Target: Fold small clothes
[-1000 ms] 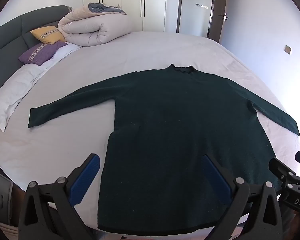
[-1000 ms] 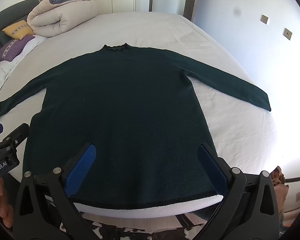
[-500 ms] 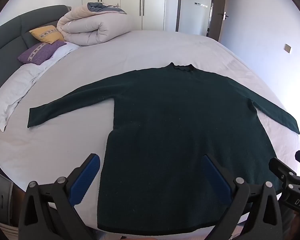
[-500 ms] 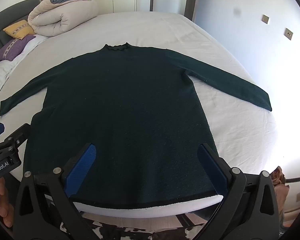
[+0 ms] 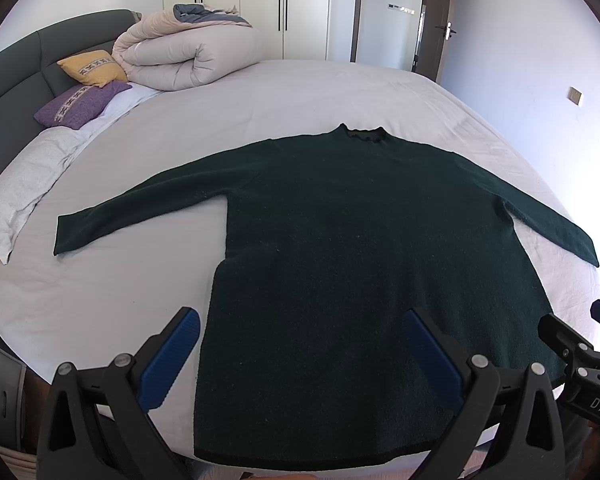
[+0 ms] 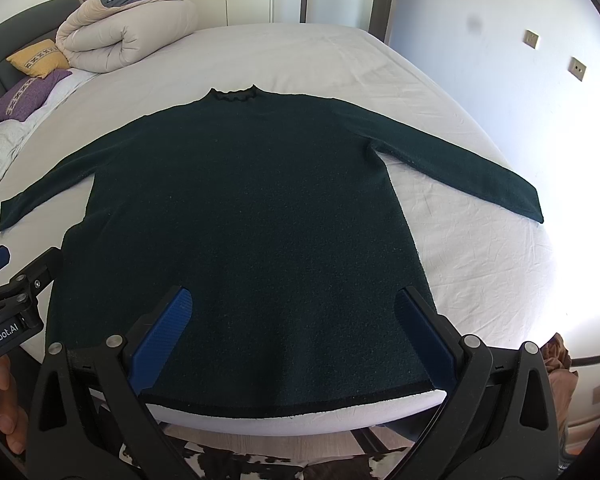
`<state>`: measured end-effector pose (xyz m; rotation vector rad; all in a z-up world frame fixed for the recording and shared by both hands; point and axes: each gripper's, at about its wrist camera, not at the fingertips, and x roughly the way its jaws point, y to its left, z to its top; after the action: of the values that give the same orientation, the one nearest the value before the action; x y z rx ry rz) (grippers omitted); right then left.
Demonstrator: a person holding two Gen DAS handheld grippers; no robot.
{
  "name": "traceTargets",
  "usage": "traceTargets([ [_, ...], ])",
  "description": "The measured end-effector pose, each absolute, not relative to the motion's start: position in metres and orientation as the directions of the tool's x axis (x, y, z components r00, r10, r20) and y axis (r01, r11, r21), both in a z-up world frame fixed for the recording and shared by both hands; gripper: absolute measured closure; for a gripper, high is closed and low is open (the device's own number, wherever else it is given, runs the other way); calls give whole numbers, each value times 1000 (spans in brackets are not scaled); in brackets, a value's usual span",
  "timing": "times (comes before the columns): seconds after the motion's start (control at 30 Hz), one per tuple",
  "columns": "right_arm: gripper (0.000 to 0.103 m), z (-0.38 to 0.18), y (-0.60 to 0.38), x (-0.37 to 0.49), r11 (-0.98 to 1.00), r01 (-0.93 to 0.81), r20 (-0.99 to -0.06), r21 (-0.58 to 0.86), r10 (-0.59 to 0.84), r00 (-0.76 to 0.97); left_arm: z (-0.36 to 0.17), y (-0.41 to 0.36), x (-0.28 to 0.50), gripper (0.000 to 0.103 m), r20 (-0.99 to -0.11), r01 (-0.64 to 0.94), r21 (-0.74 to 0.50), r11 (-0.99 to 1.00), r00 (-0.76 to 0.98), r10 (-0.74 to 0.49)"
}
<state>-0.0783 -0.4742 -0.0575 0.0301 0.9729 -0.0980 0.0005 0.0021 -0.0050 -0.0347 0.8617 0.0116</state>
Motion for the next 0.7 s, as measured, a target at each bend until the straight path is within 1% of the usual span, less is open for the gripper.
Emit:
traceTargets([
  [0.7, 0, -57, -472, -79, 995, 96, -827, -22, -72, 557, -6, 1, 1, 0, -759, -23, -24, 999, 651, -3],
])
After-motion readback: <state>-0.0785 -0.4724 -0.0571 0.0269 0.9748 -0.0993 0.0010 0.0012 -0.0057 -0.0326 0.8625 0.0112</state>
